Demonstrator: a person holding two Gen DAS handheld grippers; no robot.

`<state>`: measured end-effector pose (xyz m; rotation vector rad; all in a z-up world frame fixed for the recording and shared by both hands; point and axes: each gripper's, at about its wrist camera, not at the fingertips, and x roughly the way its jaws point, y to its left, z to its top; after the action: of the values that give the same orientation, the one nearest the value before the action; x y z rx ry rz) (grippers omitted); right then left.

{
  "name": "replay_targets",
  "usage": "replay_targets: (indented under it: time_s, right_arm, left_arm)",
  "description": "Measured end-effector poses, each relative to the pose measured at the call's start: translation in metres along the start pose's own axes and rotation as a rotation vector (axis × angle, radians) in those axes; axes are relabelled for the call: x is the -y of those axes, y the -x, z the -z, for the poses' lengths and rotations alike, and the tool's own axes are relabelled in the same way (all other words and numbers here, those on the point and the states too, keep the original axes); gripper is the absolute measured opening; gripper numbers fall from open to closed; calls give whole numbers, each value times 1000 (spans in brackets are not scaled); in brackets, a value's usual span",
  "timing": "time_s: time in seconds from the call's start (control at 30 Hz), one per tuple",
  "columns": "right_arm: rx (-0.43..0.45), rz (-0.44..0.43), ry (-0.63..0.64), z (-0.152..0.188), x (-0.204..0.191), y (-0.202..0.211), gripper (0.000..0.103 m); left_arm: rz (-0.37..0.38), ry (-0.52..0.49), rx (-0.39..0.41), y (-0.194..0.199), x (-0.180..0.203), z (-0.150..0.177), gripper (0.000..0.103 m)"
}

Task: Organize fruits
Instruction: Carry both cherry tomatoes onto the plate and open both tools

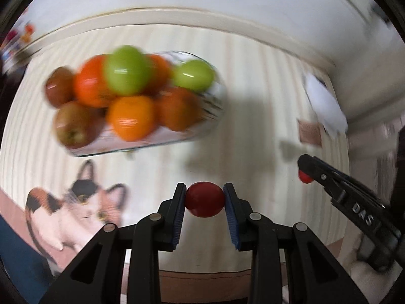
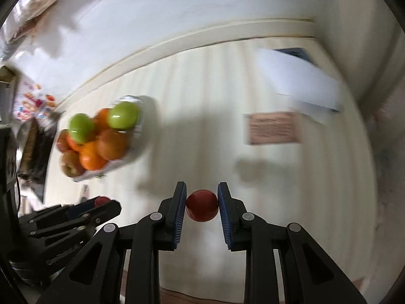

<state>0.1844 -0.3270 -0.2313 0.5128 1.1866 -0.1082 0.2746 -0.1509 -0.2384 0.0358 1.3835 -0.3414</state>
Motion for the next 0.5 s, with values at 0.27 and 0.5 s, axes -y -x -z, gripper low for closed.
replay_targets:
  time_s: [0.27,0.5]
  right_arm:
    - [-95,-242,-43,-46,-48,-56,28]
    - [-140,-280,-56,-67,-65,-93,28]
  left_arm:
    - [88,213,-6,-8,-68,-40,27]
    - [214,364,-25,-22,-101,-53,27]
